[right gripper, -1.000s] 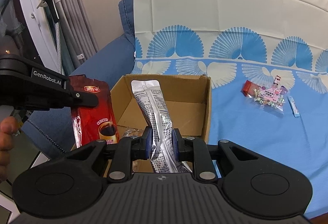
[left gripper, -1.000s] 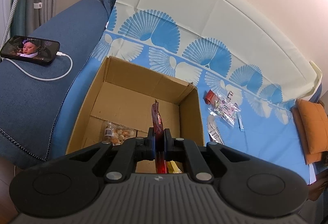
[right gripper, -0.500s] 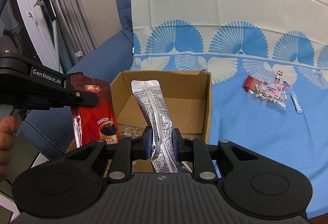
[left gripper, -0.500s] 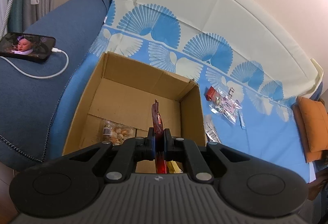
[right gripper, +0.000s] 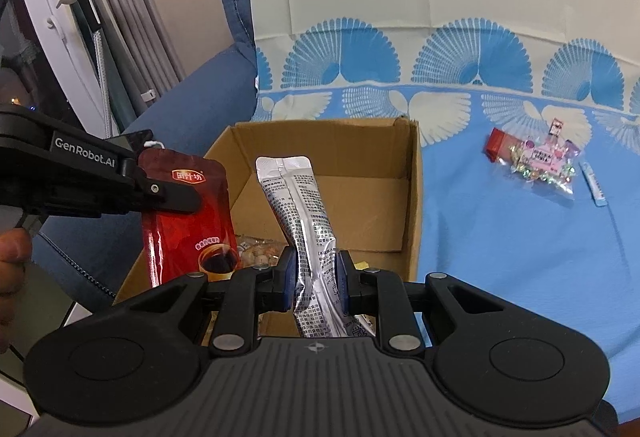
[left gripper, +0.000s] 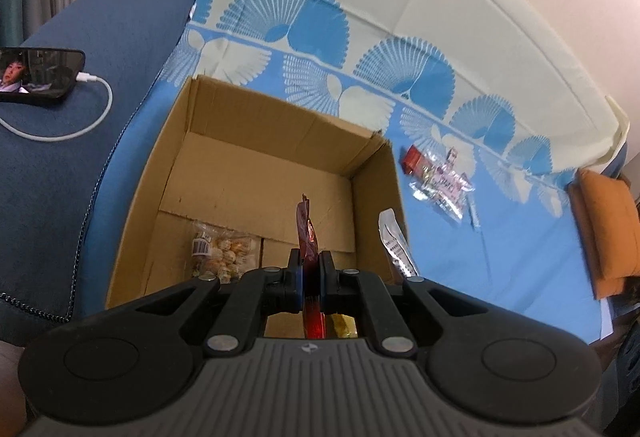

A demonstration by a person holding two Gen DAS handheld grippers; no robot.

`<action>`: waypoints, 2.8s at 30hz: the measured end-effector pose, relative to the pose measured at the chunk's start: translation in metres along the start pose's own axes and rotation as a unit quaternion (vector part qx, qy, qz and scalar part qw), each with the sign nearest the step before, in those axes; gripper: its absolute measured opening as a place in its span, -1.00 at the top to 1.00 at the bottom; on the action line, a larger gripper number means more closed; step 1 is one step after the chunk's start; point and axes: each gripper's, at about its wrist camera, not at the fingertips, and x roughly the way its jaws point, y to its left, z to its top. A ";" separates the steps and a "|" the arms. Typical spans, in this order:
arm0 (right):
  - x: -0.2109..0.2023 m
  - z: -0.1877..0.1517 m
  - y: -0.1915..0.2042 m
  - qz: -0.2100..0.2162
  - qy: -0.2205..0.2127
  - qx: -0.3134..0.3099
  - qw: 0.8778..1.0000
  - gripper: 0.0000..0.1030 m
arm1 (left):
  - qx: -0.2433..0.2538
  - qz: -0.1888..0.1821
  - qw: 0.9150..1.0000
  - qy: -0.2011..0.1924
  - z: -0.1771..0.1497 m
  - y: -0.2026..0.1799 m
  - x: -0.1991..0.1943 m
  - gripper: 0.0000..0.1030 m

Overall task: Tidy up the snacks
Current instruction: 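Lower both packets into the box and open both grippers, then lift both open grippers out of the box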

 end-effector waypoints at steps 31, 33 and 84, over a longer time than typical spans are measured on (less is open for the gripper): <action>0.053 -0.003 -0.002 -0.004 0.061 0.014 0.998 -0.54 | 0.025 0.104 0.994 0.025 -0.003 0.011 0.044 -1.00; 0.045 -0.005 0.000 -0.004 0.063 0.015 0.998 -0.57 | 0.011 0.105 0.994 0.033 -0.007 0.015 0.040 -0.99; -0.085 -0.038 0.029 -0.009 -0.031 0.014 0.999 -0.82 | 0.069 0.159 0.984 -0.047 -0.090 -0.019 -0.072 -1.00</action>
